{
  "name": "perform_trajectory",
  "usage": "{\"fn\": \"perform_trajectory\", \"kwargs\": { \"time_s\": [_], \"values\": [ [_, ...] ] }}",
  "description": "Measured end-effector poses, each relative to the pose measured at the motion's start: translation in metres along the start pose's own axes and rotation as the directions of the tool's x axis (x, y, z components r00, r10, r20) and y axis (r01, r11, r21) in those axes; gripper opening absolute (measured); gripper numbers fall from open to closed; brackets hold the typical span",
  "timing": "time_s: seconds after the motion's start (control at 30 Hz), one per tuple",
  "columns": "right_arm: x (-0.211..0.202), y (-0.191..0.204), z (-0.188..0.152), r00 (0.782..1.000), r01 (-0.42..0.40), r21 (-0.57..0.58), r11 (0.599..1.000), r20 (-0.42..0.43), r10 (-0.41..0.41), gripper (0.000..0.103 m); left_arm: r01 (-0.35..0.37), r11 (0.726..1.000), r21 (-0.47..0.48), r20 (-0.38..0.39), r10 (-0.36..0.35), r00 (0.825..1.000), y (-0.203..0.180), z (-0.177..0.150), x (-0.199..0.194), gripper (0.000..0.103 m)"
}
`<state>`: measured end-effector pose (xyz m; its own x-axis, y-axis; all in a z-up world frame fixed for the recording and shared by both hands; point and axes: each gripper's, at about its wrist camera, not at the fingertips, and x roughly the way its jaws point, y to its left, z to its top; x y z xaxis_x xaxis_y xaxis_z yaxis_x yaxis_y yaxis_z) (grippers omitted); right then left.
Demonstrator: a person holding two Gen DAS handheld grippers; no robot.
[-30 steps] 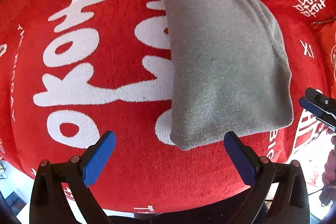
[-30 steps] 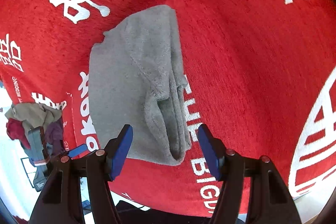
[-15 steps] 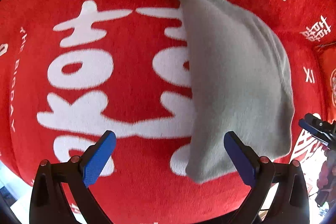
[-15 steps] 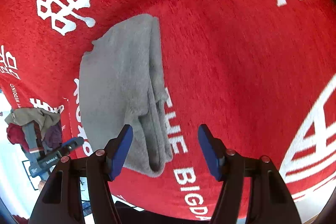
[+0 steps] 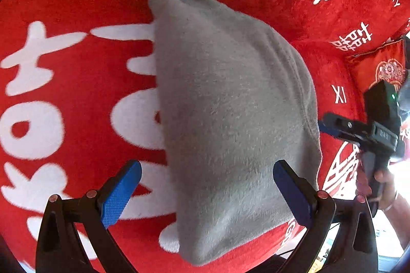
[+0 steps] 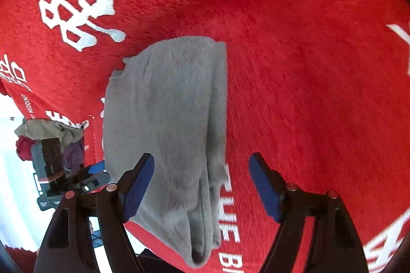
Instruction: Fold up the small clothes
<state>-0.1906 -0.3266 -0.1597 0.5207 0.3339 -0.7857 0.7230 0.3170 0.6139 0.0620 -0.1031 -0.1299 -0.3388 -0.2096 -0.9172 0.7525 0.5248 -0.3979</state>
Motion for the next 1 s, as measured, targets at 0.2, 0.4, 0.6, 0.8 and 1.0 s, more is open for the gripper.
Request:
{"fn": "perform_trajectory", "kwargs": {
  "time_s": [0.2,0.4,0.6,0.8,1.0],
  "values": [
    [0.025,-0.007,0.022,0.994,-0.091,-0.007,0.996,-0.064,0.091,0.079,0.051,0.998,0.032,-0.019,-0.050,0.999,-0.006,0.010,0.021,0.103],
    [0.039,-0.002,0.036,0.977,-0.191,-0.041,0.981,-0.102,0.186,0.081,0.057,0.998,0.037,-0.020,-0.057,0.998,-0.014,0.019,0.034,0.103],
    [0.046,0.003,0.040,0.957,-0.260,-0.084,0.962,-0.157,0.245,0.081,0.060,0.997,0.041,-0.008,-0.060,0.998,-0.013,0.020,0.036,0.103],
    [0.047,-0.008,0.038,0.950,-0.293,-0.010,0.956,-0.119,0.289,0.075,0.016,0.999,0.042,0.027,-0.017,0.999,-0.018,0.017,0.036,0.102],
    [0.041,0.006,0.030,0.958,-0.267,-0.016,0.964,-0.109,0.264,0.036,-0.018,0.997,0.069,0.105,0.010,0.994,-0.023,0.007,0.017,0.066]
  ]
}}
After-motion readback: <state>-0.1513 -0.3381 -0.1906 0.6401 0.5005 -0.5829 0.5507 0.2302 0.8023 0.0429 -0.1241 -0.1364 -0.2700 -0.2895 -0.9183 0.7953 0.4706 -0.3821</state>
